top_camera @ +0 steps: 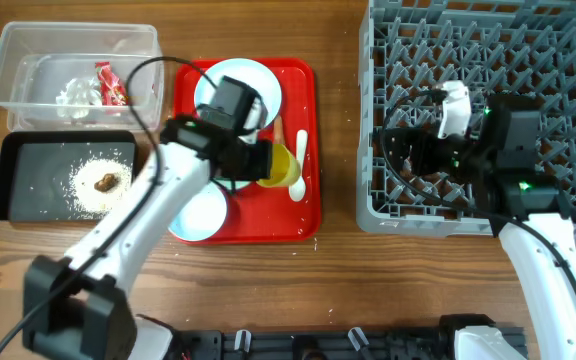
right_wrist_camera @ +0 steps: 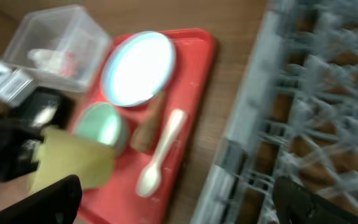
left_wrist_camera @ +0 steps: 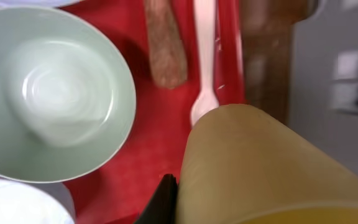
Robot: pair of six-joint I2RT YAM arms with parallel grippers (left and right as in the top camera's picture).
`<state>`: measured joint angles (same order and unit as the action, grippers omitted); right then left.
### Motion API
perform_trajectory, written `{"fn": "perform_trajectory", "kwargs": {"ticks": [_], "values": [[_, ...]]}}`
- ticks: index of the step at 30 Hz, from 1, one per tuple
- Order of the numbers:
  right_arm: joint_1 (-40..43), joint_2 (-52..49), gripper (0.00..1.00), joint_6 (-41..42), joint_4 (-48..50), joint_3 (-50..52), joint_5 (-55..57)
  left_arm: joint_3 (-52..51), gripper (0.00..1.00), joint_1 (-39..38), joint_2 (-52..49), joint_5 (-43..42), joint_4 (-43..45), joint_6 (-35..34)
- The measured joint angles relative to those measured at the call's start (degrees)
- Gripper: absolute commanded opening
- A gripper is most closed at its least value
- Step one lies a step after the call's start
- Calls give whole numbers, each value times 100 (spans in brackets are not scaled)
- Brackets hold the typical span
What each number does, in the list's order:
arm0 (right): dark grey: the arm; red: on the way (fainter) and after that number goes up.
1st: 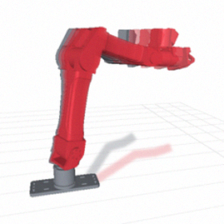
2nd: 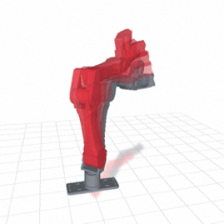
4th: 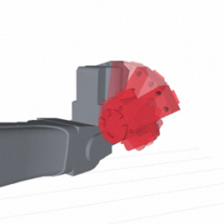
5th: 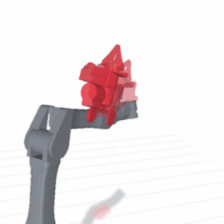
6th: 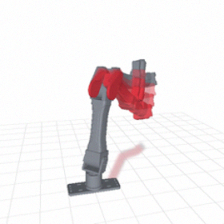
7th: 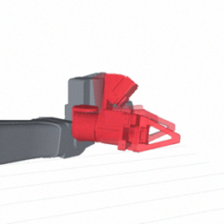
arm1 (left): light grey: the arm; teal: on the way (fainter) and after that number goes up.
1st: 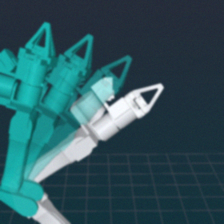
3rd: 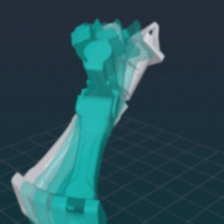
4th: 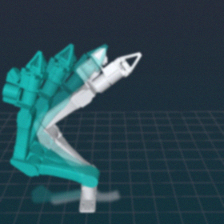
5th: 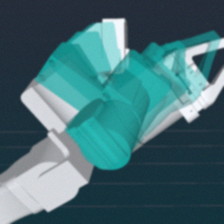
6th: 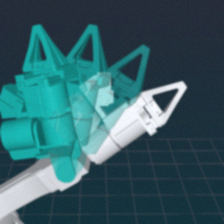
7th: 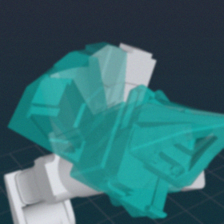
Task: Sort waste into correct bins and load items into the dishwasher rack
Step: 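Lift the yellow cup with the left gripper and hand it to the right gripper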
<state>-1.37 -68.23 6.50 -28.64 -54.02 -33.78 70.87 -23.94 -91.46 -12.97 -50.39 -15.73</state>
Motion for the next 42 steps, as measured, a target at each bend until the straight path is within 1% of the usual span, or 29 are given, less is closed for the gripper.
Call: {"fn": "perform_trajectory", "kwargs": {"ticks": [1, 2, 4, 5, 6, 8, 9, 10, 11, 13, 15, 18, 21, 22, 23, 26, 32, 34, 35, 37, 39, 40, 41, 42], "values": [[-11, -101, 100, 46, 216, 0, -348, 2, 4, 304, 96, -584, 74, 0], [-33, -208, 100, 105, 396, 0, -636, 4, 4, 527, 120, -977, 133, 0], [-149, -575, 100, 179, 1075, -4, -1427, 11, 4, 1123, 127, -2286, 315, 0], [-232, -739, 100, 225, 1405, 4, -1773, 13, 4, 1250, 127, -2614, 358, 2], [-400, -1082, 100, 348, 2039, -13, -2361, 13, 4, 1460, 127, -3394, 509, 2], [-581, -1429, 100, 577, 2769, 7, -2889, 20, 4, 1648, 129, -4212, 647, 0], [-737, -1698, 100, 857, 3366, -15, -3248, 20, 4, 1729, 131, -4723, 761, 0], [-852, -1836, 100, 1067, 3753, -4, -3462, 24, 4, 1757, 131, -5228, 870, 0], [-984, -1967, 100, 1338, 4304, -2, -3663, 24, 4, 1759, 131, -5582, 935, -2], [-1198, -2044, 99, 1722, 5056, -4, -3869, 24, 4, 1803, 131, -5934, 977, -2], [-1392, -2048, 100, 1941, 5292, -4, -3963, 24, 4, 1794, 131, -6220, 970, -24], [-1462, -2050, 98, 2118, 5372, -4, -4015, 24, 4, 1792, 131, -6365, 970, -98], [-1510, -2065, 92, 2240, 5698, -2, -4076, 24, 4, 1790, 131, -6452, 946, -114], [-1517, -2072, 89, 2293, 5873, -2, -4081, 24, 4, 1790, 131, -6457, 927, -116], [-1519, -2072, 84, 2387, 6063, -2, -4085, 24, 4, 1790, 131, -6472, 922, -116], [-1521, -2074, 78, 2662, 6492, -2, -4118, 24, 4, 1790, 131, -6494, 901, -131], [-1729, -2076, 68, 2796, 6555, -2, -4113, 24, 4, 1790, 131, -6518, 901, -131], [-1779, -2081, 58, 2774, 6555, -2, -4079, 24, 4, 1790, 138, -6579, 887, -129], [-1779, -2081, 51, 2776, 6557, -4, -4074, 24, 4, 1794, 138, -6590, 887, -129], [-1779, -2081, 50, 2774, 6557, -2, -4076, 24, 4, 1797, 138, -6601, 887, -129], [-1779, -2081, 48, 2774, 6559, -4, -4076, 24, 6, 1797, 138, -6601, 885, -129], [-1779, -2081, 47, 2774, 6559, -2, -4076, 24, 10, 1797, 138, -6599, 887, -129], [-1790, -2081, 44, 2774, 6559, -2, -4079, 24, 16, 1794, 138, -6596, 890, -131], [-1812, -2081, 39, 2774, 6559, -2, -4083, 24, 18, 1784, 138, -6599, 890, -142]]}}
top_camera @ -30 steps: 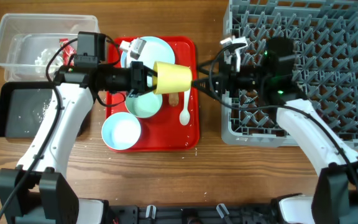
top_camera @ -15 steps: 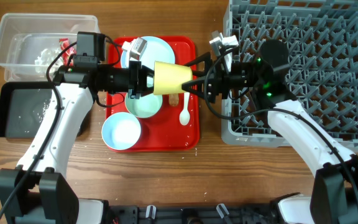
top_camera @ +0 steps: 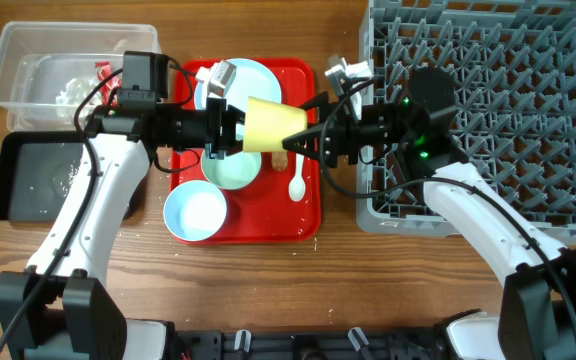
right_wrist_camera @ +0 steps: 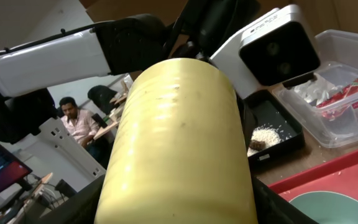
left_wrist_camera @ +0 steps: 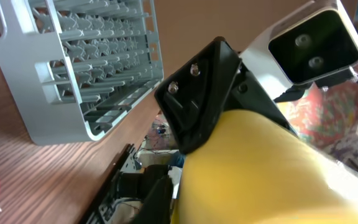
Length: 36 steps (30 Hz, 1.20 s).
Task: Sort waste into correct bins and load items into the dishwasher rack
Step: 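Lift the yellow cup with the left gripper and hand it to the right gripper, then place the yellow cup upside down in the dish rack with the right gripper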
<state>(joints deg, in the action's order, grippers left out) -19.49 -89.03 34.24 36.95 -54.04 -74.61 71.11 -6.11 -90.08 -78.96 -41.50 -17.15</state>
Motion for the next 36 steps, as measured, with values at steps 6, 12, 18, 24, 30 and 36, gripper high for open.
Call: {"fn": "perform_trajectory", "kwargs": {"ticks": [6, 12, 18, 24, 30, 36], "values": [[380, 0, 36, 0, -70, 0, -190, 0, 25, -74, 0, 2, -2, -11], [1082, -4, 32, -527, -1305, -22, -479, 0, 29, -74, 0, 4, 4, -11], [1681, -24, 29, -1340, -3097, -57, 393, 0, 33, -74, 0, 1045, -13, -11], [1668, 190, 29, -1593, -5733, -289, 2234, 9, 34, -74, 2, 4063, -422, -11], [1543, 920, 30, -1956, -9038, -1609, 4815, 9, 36, -74, 2, 5947, -479, -11], [935, 782, 31, -1738, -10653, -1810, 6905, 9, 37, -74, 2, 6382, -476, -9]]}}
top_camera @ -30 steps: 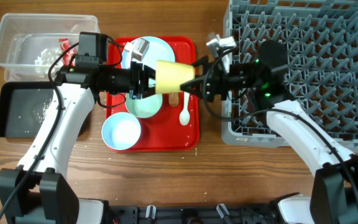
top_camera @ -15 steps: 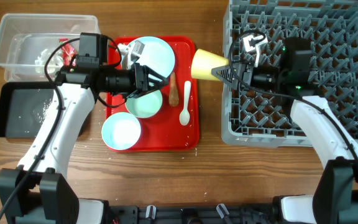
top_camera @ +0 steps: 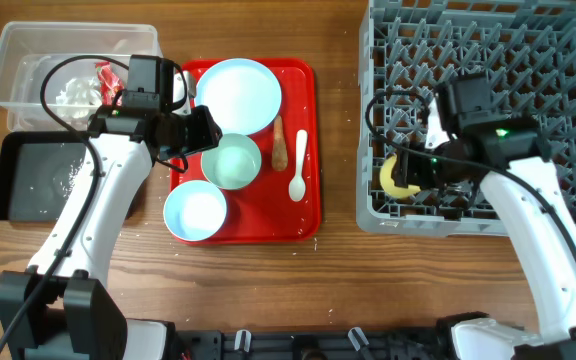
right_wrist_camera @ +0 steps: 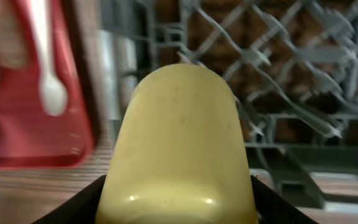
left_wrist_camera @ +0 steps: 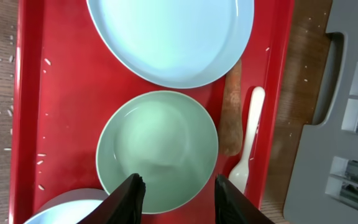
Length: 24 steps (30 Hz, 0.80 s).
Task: Sort waste into correct bins and load items into the dishwasher rack
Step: 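Place the yellow cup upside down in the dish rack with the right gripper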
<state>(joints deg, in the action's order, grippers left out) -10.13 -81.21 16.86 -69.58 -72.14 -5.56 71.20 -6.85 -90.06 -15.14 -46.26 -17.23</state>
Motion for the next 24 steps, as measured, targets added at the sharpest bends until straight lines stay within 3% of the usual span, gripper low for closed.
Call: {"fn": "perform_trajectory", "kwargs": {"ticks": [3, 5, 7, 8, 12, 16, 24], "values": [[-9, -555, 31, 2, -81, -2, 234, 0, 38, 0, 0, 33, -13, 0], [-20, -817, 38, -4, -50, -2, 221, 0, 38, 0, 0, 35, -46, 0], [-17, -1064, 65, -70, 4, -2, 103, 0, 39, 0, 0, 35, -66, 0], [-20, -1130, 68, -79, 20, -2, 24, 0, 40, 0, 0, 35, -66, 0], [-20, -1147, 70, -116, 79, -17, -70, 0, 44, 0, 0, 35, -68, 0], [-20, -1147, 79, -136, -68, -647, -92, 0, 46, 0, 0, 35, -70, 0], [-26, -1147, 74, -157, -229, -1049, -107, 0, 47, 0, 0, 35, -68, 0]]}}
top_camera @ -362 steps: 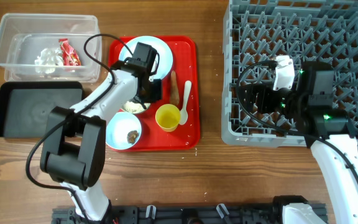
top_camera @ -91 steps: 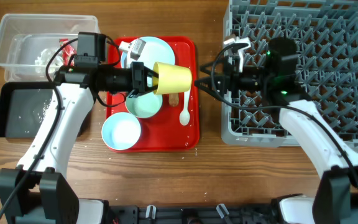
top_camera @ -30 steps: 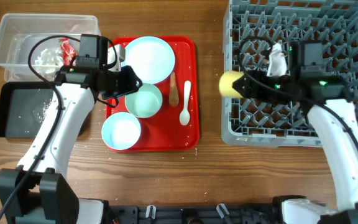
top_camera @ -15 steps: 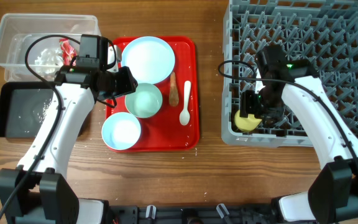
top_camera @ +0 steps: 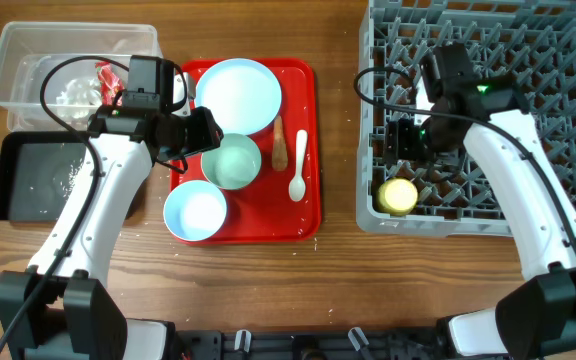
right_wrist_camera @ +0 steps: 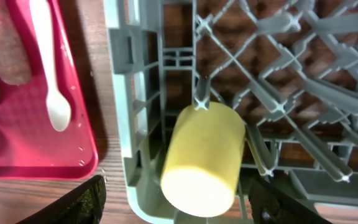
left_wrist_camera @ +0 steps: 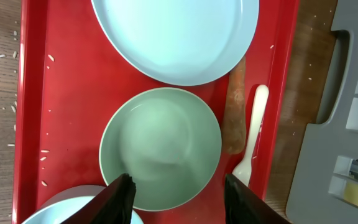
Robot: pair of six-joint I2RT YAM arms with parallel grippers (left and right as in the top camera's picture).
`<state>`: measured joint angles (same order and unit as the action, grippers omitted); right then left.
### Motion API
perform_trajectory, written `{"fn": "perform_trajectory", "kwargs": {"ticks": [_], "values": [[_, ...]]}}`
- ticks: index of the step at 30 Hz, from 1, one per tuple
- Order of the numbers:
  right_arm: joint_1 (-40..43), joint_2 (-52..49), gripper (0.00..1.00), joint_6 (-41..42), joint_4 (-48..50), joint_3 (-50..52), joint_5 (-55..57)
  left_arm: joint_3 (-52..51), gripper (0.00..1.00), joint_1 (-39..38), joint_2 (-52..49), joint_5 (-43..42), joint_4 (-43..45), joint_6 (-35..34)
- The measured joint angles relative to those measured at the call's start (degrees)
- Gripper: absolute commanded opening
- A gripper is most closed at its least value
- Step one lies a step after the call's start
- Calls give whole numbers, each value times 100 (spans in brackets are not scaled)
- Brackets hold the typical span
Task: Sort waste into correct bins and load items into the dishwasher rack
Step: 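Place the yellow cup upside down in the dish rack with the right gripper, then grasp the carrot with the left gripper and drop it on the black tray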
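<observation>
A yellow cup rests bottom-up in the front-left corner of the grey dishwasher rack; the right wrist view shows the cup leaning between tines. My right gripper hangs open just above it, its fingers on either side and apart from the cup. My left gripper is open over the green bowl on the red tray. A light-blue plate, a blue bowl, a white spoon and a brown stick of food also lie on the tray.
A clear bin holding wrappers stands at the back left. In front of it is a black bin with rice scraps. Rice grains dot the wood beside the tray. The rack's upright tines fill the right side.
My right gripper has let go of the yellow cup, which now rests in the rack's front-left corner, and has drawn back toward the rack's middle. The left gripper stays open over the green bowl.
The left gripper first held the yellow cup over the tray while the right was at the rack. Then both grippers met above the tray with the cup between them. Later the right held it over the rack's corner, the left open. Now the cup sits released in the rack.
</observation>
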<state>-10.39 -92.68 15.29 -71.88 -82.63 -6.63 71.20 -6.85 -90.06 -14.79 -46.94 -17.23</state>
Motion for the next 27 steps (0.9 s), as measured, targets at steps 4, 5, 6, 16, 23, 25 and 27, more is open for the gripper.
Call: {"fn": "perform_trajectory", "kwargs": {"ticks": [4, 5, 6, 16, 23, 25, 27], "values": [[-442, 33, 77, -57, 345, -638, 0, 0, 50, 0, 0, 0, 0, 0], [-581, 57, 79, -68, 472, -765, 0, 0, 51, 0, 0, 0, 0, -7], [-748, 103, 79, -68, 678, -881, -20, 0, 54, 0, 0, 0, -2, 0], [-970, 118, 82, 439, 1718, -887, -166, 2, 87, -573, 0, 566, 640, 411], [-632, 118, 84, 507, 1436, -887, -79, 330, 87, -1591, -750, 1620, 1213, 730], [-632, 118, 84, 507, 1408, -887, -70, 857, 86, -1744, -1427, 1690, 1285, 866], [-632, 118, 84, 507, 1384, -887, -52, 1161, 83, -1954, -1816, 1731, 1244, 949]]}}
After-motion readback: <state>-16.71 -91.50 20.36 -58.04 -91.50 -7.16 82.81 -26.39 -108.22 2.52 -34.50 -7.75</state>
